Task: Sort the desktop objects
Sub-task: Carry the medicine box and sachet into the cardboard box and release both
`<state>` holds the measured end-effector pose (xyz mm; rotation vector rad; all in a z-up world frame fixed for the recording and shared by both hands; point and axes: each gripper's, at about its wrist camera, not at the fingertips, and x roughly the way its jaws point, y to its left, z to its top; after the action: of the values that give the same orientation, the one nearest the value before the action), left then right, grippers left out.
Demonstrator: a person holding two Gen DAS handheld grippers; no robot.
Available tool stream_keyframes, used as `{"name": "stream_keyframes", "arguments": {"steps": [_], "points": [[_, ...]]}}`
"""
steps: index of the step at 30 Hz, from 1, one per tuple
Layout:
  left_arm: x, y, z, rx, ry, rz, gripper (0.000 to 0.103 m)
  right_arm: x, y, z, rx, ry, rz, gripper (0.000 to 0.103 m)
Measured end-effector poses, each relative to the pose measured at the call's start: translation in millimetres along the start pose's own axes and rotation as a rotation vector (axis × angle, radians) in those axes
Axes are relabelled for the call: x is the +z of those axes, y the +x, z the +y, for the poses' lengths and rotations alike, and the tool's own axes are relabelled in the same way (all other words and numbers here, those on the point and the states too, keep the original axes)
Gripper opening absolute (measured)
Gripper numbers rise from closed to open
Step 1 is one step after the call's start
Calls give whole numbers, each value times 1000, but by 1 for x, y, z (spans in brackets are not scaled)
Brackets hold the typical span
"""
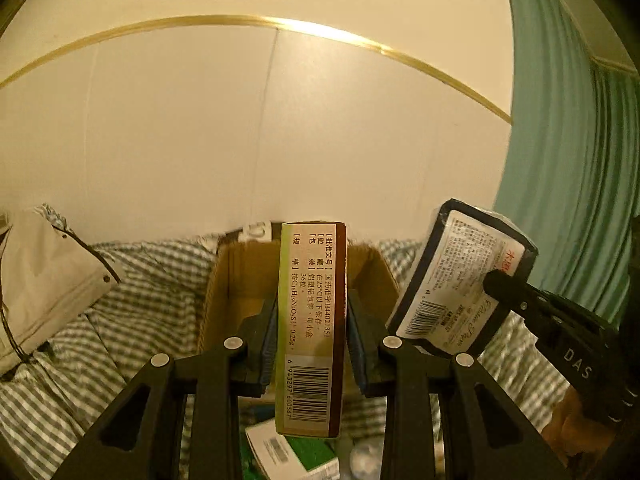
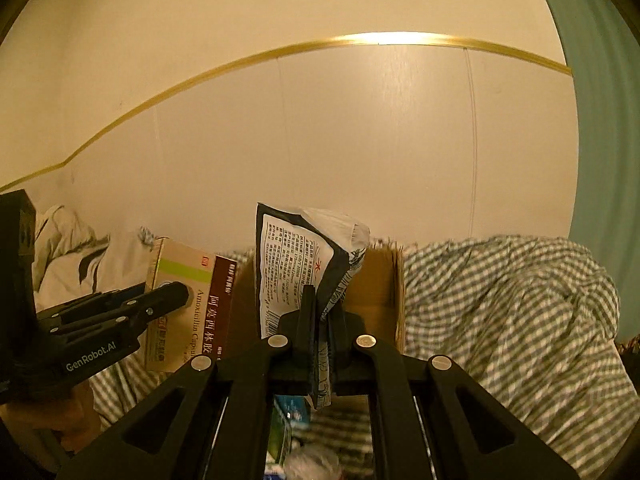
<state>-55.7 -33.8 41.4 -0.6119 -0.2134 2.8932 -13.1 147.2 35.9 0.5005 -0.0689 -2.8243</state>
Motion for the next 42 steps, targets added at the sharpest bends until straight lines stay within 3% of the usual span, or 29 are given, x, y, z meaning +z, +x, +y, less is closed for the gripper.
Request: {"name": "stream_keyframes", "arguments": {"steps": [9, 17, 34, 42], "points": [[34, 26, 5, 78, -30, -48, 31, 40, 27, 0, -37, 4, -41, 4], [28, 53, 21, 108, -19, -58, 31, 40, 59, -18, -48, 68, -28, 4], [-10, 142, 36, 94, -20, 125, 31, -18, 142, -27, -68, 50, 192, 4], [-21, 166, 40, 95, -17, 206, 31, -39, 172, -29, -89, 28, 313, 4]]}}
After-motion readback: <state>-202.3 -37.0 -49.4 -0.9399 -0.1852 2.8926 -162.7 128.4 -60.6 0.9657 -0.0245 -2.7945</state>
